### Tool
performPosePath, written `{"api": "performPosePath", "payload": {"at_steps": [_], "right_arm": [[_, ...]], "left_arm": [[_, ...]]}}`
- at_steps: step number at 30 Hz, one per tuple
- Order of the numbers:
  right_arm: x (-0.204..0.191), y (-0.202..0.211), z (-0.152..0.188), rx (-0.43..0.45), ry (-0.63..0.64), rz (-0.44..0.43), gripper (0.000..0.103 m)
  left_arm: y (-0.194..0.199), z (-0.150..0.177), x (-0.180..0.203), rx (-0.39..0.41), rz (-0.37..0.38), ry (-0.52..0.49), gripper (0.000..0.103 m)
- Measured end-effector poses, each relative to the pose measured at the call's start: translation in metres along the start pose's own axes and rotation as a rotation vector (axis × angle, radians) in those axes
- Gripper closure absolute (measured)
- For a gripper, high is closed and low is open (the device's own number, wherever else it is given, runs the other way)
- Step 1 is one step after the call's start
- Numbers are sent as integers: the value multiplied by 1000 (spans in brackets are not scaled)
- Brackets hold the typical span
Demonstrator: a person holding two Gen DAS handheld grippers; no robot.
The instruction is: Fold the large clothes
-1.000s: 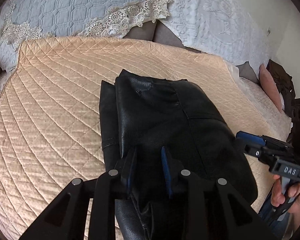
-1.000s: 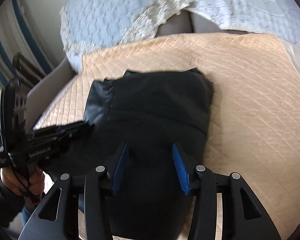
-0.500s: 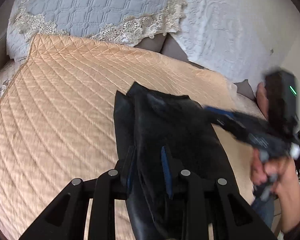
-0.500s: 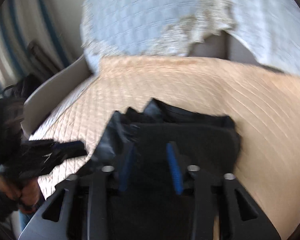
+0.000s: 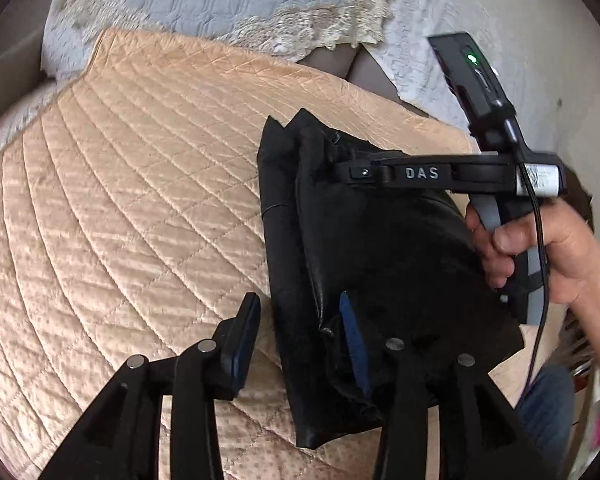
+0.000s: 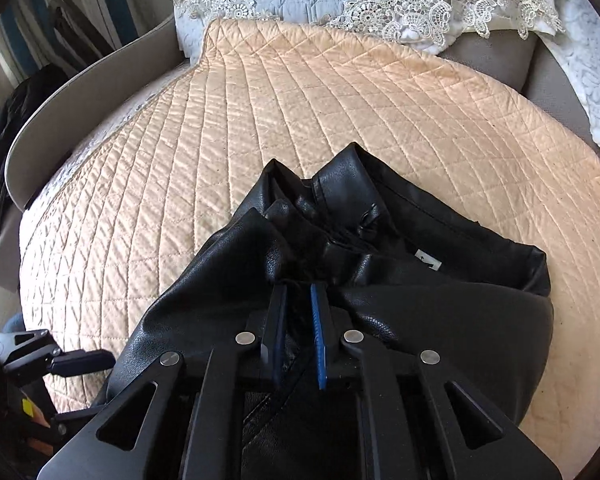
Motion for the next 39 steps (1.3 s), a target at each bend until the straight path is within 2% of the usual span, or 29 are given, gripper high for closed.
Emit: {"api": "performPosePath", "payload": {"at_steps": [3, 4, 7, 8, 11, 15, 18, 22, 25, 31, 35, 39], "right_arm": [[-5, 23, 1, 47, -8, -14, 89], [-5, 37, 5, 80, -26, -34, 83], [6, 85, 29, 185, -75, -63, 43], [14, 97, 39, 215, -99, -75, 38], [52, 111, 72, 250, -233, -87, 38], [107, 97, 116, 239, -471, -136, 38], [128, 89, 131, 297, -584, -242, 32], [128, 80, 125, 327, -565, -298, 31], [124, 76, 122, 331, -560, -301, 31], [106, 80, 131, 287, -540, -359, 28], [109, 74, 125, 260, -531, -353, 26], [116, 70, 120, 312, -567, -327, 27]], "left_arm": [[10, -3, 2, -10, 8, -4, 58], [15, -5, 4, -10, 9, -11, 59], [30, -13, 7, 10, 21, -33, 60], [34, -16, 6, 23, 35, -31, 60], [36, -29, 5, 50, 42, -16, 56], [15, -48, 5, 29, 82, 13, 48], [-10, -60, 1, -21, 97, 47, 47], [-37, -65, 0, -79, 132, 82, 44], [-47, -62, -2, -96, 137, 97, 40], [-39, -43, -6, -124, 219, 105, 38], [-41, -48, 0, -126, 209, 73, 38], [-48, -56, 6, -137, 196, 61, 35]]}}
Point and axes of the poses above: each gripper's, at about its wrist camera, not at the fingertips, and y roughly against the way its jaws point, x to its right, z to its underside, the point moved 1 cm from there along -y, roughly the way its jaws point, and after that the axes turned 12 degrees about -z, right-handed, at the moved point
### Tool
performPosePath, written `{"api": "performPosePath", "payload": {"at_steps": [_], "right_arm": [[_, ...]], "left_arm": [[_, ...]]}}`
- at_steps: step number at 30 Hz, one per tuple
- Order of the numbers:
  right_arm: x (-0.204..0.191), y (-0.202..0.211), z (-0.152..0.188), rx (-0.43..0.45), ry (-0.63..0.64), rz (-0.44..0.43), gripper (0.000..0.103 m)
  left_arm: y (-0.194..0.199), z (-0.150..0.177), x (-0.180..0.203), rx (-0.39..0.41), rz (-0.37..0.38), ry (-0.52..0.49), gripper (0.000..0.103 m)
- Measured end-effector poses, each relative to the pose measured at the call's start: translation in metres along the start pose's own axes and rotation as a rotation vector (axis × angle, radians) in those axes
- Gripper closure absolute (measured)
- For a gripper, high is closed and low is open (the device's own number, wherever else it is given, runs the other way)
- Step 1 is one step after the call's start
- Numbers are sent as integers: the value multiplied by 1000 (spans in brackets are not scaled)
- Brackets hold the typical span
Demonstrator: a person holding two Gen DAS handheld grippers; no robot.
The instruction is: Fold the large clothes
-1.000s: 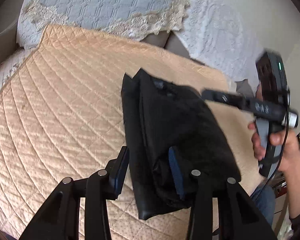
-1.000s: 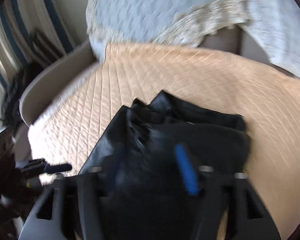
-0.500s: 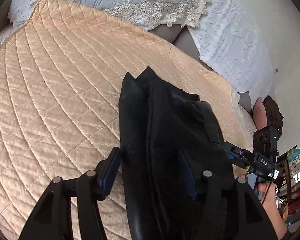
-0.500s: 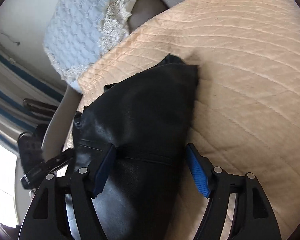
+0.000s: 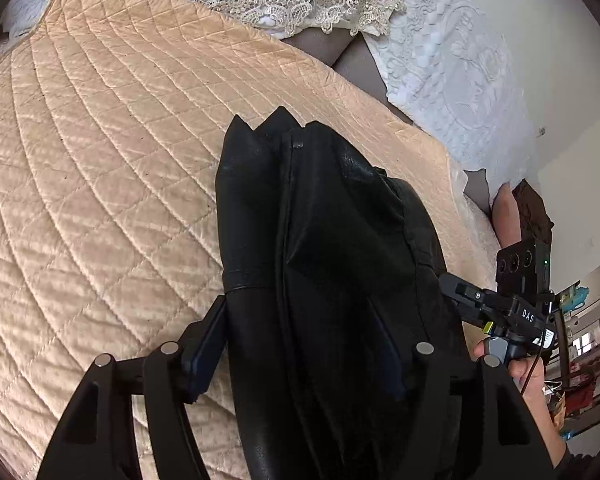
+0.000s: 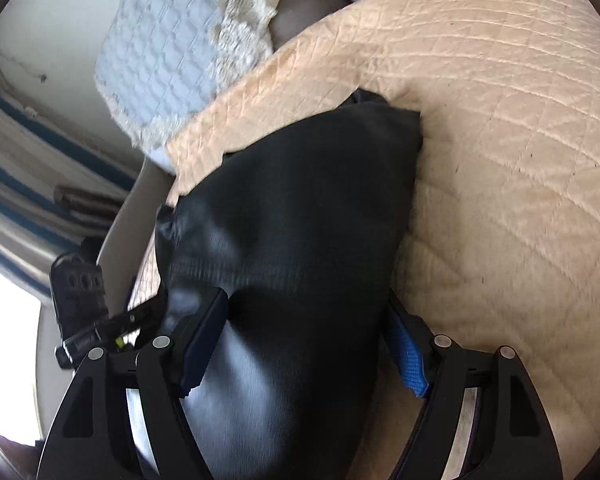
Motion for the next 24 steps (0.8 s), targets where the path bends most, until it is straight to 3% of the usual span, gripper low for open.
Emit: {"api": "performPosePath", "payload": {"at_steps": [7, 10, 15, 18, 20, 24], "right_arm": [[-13, 1, 20, -53, 48, -13, 28], [-7, -2, 13, -42, 17, -17, 28], [-5, -11, 7, -13, 8, 23, 28], [-8, -9, 9, -17, 16, 37, 40], [-12, -2, 10, -7, 16, 40, 55], [-28, 10, 8, 4, 49, 61, 71]], "left_arm": [[9, 14, 4, 14, -4, -37, 35], [2, 6, 2, -2, 11, -11, 34], [-6, -3, 12, 8, -34, -36, 33], [-4, -2, 18, 18, -79, -63, 40], [1, -1, 27, 38, -115, -101, 48], [12, -1, 41, 65, -177, -162, 69]]}}
Point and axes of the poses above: each gripper's, at about its wrist camera, not at the fingertips, and y roughly against the way its jaws point, x to its right, z to its underside, the point moved 1 cm from there along -y, roughly the way its jaws point, and after that the axes turned 12 degrees about -z, right-handed, at the moved point
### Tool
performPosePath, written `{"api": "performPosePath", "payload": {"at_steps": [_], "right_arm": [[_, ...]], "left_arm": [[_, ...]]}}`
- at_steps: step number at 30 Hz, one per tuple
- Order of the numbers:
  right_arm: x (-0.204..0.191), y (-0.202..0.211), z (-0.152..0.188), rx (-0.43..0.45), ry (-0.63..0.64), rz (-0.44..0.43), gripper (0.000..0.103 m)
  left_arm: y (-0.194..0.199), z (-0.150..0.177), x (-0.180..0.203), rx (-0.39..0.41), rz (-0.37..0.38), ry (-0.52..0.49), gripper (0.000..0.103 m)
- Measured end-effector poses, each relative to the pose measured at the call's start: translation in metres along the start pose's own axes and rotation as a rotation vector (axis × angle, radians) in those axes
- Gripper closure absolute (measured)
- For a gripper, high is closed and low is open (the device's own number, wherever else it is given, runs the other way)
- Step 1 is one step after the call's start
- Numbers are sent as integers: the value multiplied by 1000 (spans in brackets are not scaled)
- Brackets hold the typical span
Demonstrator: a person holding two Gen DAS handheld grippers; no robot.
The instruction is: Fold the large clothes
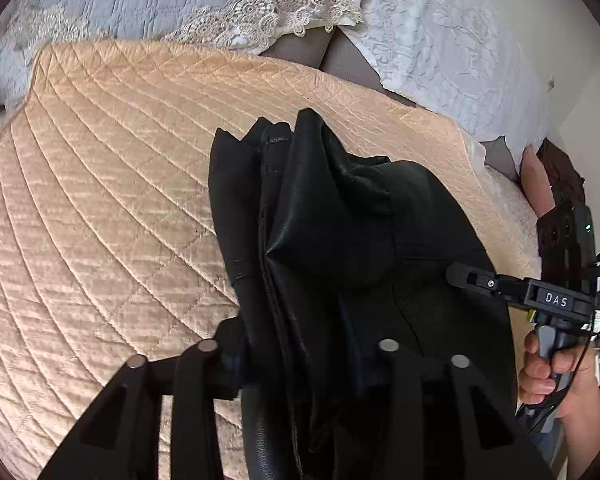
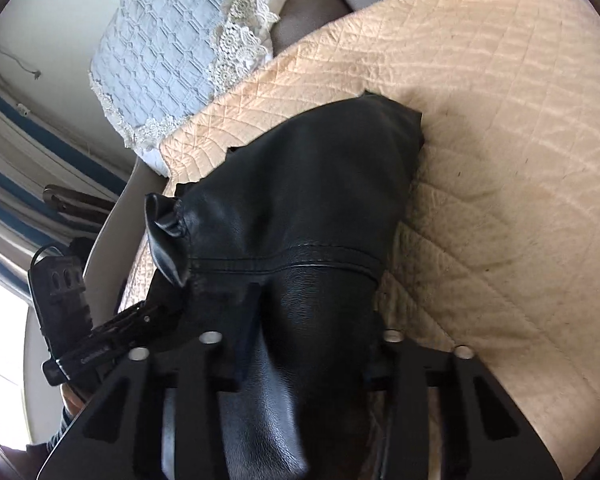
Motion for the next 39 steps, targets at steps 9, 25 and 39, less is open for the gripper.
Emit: {"api": "performPosePath", "payload": {"at_steps": [9, 25, 39], "right_arm": [[-38, 18, 6, 15, 75, 22, 79], [-82, -2, -23, 36, 143, -38, 80], [-87, -88, -133, 57, 172, -64, 80]], "left_arm": [[32, 4, 3, 39, 8, -29, 81], [61, -20, -31, 115, 46, 15, 83], [6, -129, -100, 166, 31, 61, 83]]}}
Point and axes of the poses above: each gripper's, at about its wrist camera, not at the fingertips, and y roughly against the way its jaws point, x to its right, z to its underside, the point moved 1 cm from there along -y, roughly the way its jaws point, and after that the axes turned 12 degrees about -z, right-handed, at the moved point
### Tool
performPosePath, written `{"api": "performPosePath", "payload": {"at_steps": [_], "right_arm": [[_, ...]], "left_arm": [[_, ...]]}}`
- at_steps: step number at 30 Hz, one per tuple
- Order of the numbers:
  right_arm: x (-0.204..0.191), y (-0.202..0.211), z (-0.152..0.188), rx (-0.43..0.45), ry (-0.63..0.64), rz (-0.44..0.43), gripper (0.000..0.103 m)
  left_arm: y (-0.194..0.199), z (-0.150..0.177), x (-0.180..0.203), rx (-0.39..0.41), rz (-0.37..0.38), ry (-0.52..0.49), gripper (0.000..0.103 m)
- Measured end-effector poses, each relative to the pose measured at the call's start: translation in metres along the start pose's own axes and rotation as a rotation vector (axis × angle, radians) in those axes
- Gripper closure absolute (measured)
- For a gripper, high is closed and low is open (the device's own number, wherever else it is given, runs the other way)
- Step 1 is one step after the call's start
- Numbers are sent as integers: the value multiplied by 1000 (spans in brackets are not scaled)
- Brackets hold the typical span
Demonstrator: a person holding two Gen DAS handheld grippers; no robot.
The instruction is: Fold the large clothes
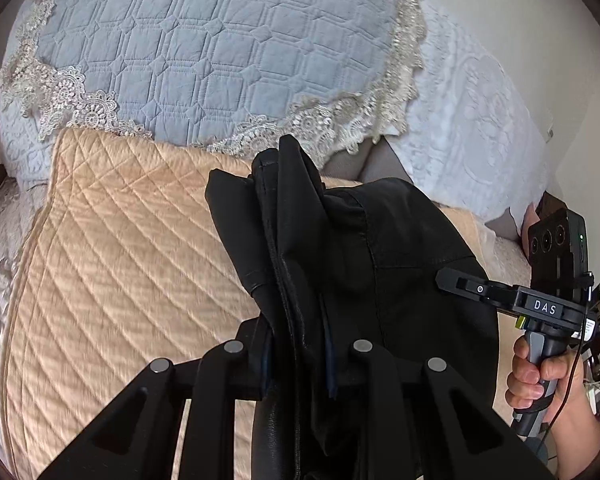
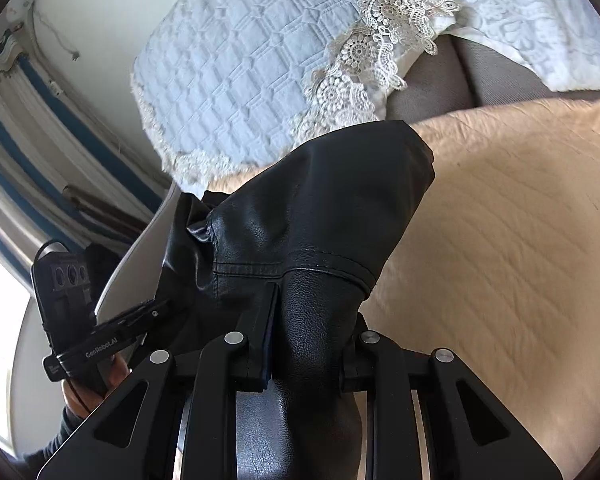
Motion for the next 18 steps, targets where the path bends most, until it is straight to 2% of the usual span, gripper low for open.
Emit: {"api": "performPosePath", "payload": {"at_steps": [3, 5, 6, 7, 9, 12, 13, 16, 18], "right_arm": [[24, -23, -12, -12, -46, 9, 73], [51, -45, -11, -76, -100, 86, 69], [64, -53, -7, -107, -121, 157, 68], [67, -53, -5, -103, -121, 158, 62], [63, -42, -2, -70, -115, 137, 61], [39, -18, 5, -38, -19, 192, 61], [29, -9, 11, -29, 9, 187, 61], [8, 3, 31, -24, 66, 167, 61], [-4, 1, 44, -33, 106, 161, 61]], "left_arm": [[-33, -10, -10, -17, -6, -4, 82], [-65, -8, -21, -85, -28, 24, 81], [-79, -4, -26, -120, -72, 16, 77], [-88, 1, -32, -137, -86, 19, 74], [-80, 7, -41, -112, -59, 39, 74], [-51, 14, -44, -51, -107, 16, 75], [-36, 17, -42, -29, -124, 10, 77], [1, 21, -27, 73, -63, -11, 77], [11, 33, -11, 88, -50, -40, 77]]}}
Point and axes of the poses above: each gripper's, at about its wrist camera, not at the fingertips, and y roughly against the way its jaws point, x to its right, z to its underside, the point moved 1 cm from there along -y, roughly the way its jaws point, and after that the axes turned 12 degrees about -z, right-handed, at the moved point
